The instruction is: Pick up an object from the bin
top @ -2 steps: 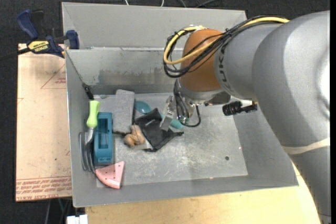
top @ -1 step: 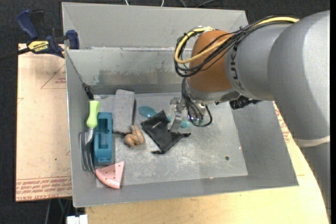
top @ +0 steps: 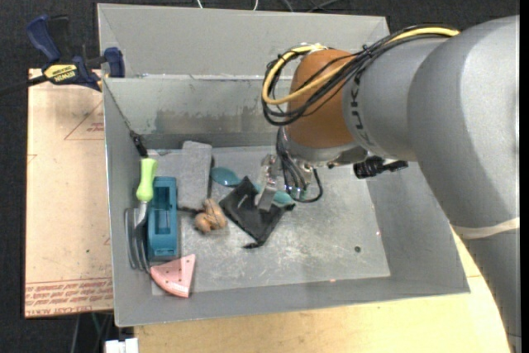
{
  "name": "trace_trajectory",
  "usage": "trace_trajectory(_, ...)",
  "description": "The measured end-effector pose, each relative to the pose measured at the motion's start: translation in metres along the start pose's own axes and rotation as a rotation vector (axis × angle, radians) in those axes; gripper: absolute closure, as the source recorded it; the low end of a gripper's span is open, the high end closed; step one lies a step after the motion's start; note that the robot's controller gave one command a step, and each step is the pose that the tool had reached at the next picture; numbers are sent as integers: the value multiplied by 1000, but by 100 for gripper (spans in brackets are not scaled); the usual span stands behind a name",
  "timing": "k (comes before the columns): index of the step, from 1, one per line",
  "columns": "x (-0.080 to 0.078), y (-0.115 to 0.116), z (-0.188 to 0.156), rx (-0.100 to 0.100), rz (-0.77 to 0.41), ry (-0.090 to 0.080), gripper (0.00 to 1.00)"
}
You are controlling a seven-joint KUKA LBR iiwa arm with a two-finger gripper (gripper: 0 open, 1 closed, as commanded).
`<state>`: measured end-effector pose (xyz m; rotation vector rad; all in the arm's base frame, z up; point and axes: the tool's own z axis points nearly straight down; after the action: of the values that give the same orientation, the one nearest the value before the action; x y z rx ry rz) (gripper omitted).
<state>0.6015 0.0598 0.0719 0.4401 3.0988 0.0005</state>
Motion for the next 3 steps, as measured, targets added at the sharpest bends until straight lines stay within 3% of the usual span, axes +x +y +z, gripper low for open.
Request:
trace_trajectory(1, 0, -7, -23, 0, 44, 1, 100)
trace_trajectory(2, -3, -3, -47, -1, -57, 1, 100)
trace_trajectory(3, 4, 9, -13, -1, 38, 0, 100)
